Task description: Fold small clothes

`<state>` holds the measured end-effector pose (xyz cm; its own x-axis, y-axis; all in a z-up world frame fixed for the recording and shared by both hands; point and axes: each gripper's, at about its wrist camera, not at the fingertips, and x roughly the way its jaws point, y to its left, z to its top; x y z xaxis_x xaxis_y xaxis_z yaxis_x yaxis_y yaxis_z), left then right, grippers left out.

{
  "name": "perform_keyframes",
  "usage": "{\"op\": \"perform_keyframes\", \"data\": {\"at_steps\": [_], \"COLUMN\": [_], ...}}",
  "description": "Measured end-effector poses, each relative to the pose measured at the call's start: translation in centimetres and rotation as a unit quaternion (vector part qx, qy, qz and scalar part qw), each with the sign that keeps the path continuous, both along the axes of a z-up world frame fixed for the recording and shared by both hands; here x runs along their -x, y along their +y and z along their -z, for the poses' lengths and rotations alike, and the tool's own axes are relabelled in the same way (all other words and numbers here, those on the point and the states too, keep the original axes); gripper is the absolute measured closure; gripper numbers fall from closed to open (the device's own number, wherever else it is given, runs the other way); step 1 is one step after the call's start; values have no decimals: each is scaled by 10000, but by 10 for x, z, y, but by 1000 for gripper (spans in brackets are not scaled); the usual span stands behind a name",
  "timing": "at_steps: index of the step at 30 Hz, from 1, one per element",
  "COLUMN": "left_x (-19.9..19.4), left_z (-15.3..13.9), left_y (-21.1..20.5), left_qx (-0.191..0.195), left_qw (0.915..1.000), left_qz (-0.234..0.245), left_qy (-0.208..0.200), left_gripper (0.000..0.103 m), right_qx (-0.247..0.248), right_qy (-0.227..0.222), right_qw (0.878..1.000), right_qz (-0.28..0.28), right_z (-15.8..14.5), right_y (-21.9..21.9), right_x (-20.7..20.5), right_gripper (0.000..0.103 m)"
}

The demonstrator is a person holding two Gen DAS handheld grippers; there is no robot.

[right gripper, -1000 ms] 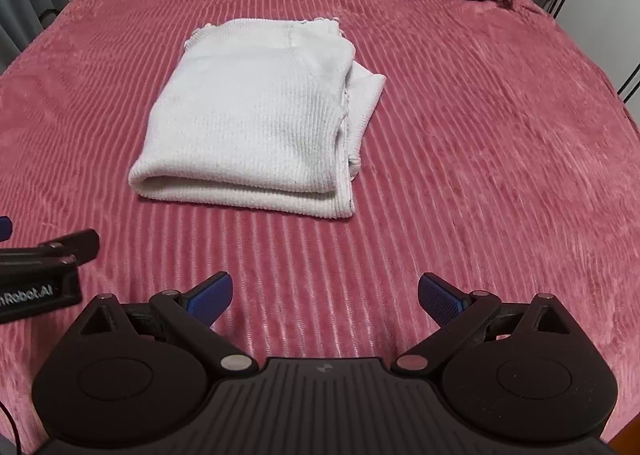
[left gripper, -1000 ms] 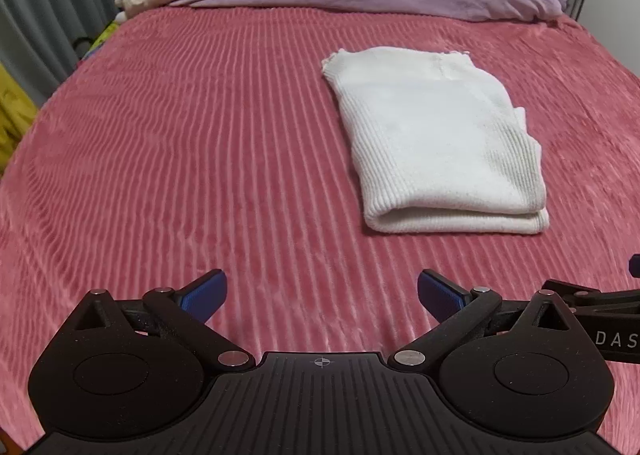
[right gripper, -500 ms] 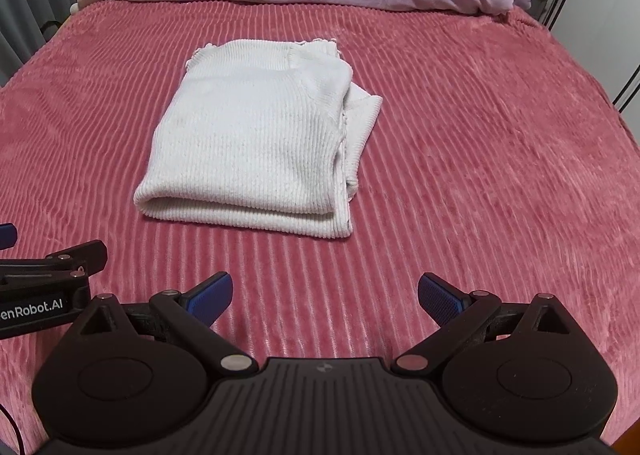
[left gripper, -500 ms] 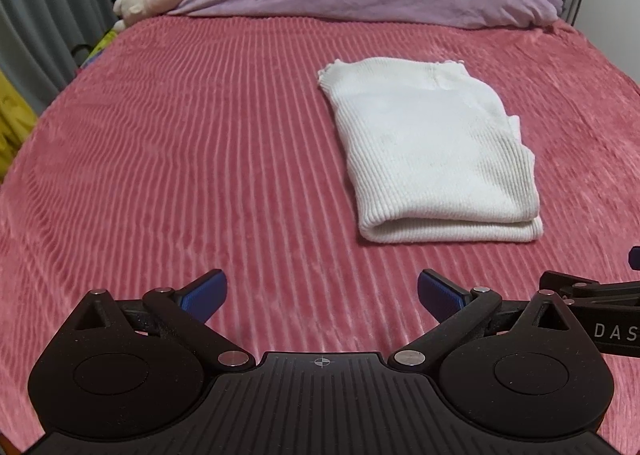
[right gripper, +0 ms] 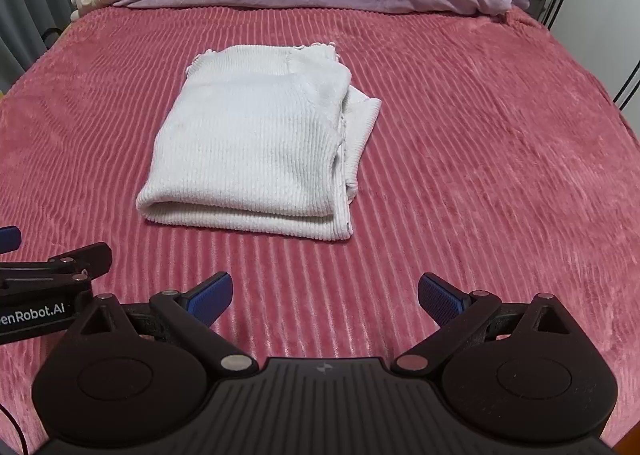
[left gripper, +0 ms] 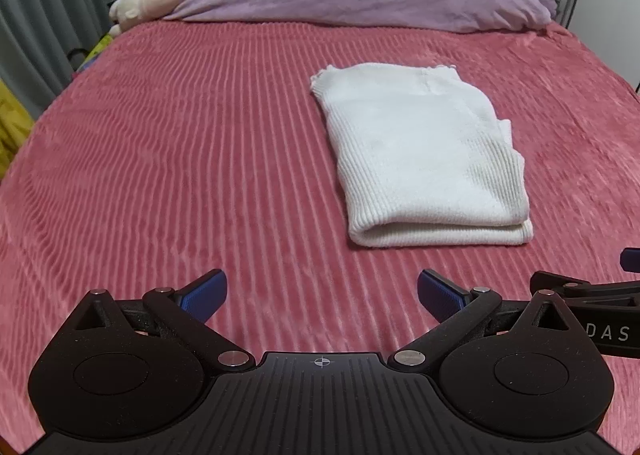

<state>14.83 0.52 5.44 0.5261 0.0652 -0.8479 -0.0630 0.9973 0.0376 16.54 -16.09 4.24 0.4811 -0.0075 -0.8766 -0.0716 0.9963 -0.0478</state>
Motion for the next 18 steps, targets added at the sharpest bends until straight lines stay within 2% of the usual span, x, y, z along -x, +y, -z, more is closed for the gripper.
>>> {"op": "perform_keyframes", "data": {"at_steps": [18], "left_x": [-3], "left_z": [-2], "left_y": [-2], "left_qx": [-45], "left_qw": [10000], "left_qz": [59], "left_qy": [-11], "left_gripper": [0], "right_qx": [-22], "right_qy": [-46], "right_qw": [10000], "right_qz": [-1], "right_z": [-3], "right_y": [-3], "right_x": [-1], "right_gripper": [4]}}
